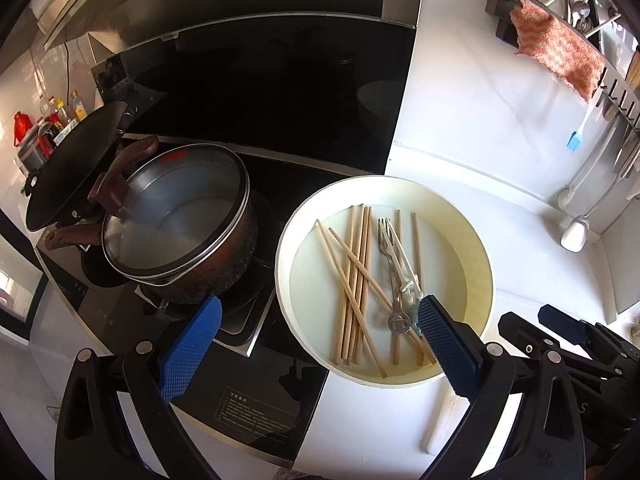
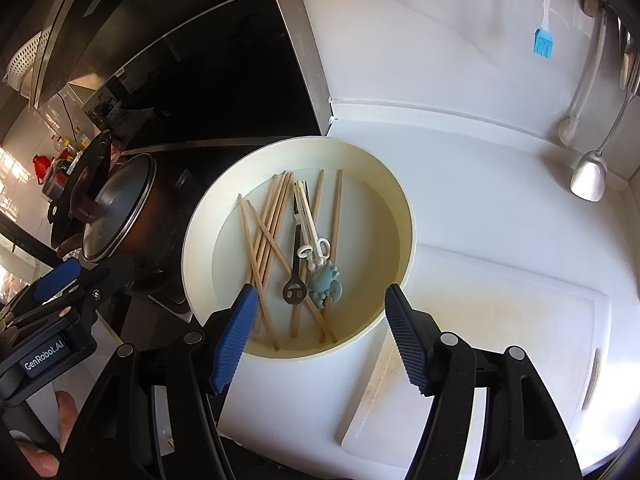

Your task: Organize utensils

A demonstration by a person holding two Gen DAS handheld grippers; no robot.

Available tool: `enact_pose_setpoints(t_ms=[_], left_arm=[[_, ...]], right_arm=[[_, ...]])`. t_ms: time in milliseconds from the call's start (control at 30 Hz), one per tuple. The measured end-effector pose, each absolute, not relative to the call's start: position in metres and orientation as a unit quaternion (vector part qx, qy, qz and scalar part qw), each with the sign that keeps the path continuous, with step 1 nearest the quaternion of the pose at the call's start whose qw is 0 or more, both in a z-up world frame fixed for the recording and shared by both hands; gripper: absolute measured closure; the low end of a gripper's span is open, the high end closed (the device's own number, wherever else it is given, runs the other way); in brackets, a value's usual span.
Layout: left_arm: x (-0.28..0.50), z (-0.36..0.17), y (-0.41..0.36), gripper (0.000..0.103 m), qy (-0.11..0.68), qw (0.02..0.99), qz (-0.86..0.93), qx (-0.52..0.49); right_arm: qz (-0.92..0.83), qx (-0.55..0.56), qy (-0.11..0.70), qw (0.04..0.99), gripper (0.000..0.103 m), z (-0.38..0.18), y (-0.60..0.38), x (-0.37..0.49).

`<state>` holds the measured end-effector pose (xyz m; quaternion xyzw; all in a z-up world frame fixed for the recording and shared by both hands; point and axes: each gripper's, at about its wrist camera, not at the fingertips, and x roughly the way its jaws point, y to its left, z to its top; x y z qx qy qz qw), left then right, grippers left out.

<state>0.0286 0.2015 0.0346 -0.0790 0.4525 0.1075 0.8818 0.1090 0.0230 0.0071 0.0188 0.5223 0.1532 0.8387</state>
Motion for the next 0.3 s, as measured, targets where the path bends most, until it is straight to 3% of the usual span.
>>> enact_pose_setpoints(t_ms=[300], left_arm=[[0.0313, 0.0298, 0.2002, 0.006, 0.47, 0.873, 0.109, -0.071]], right_arm=[[0.154, 0.019, 0.522, 0.839, 0.04, 0.0068, 0.0245, 0.1066]])
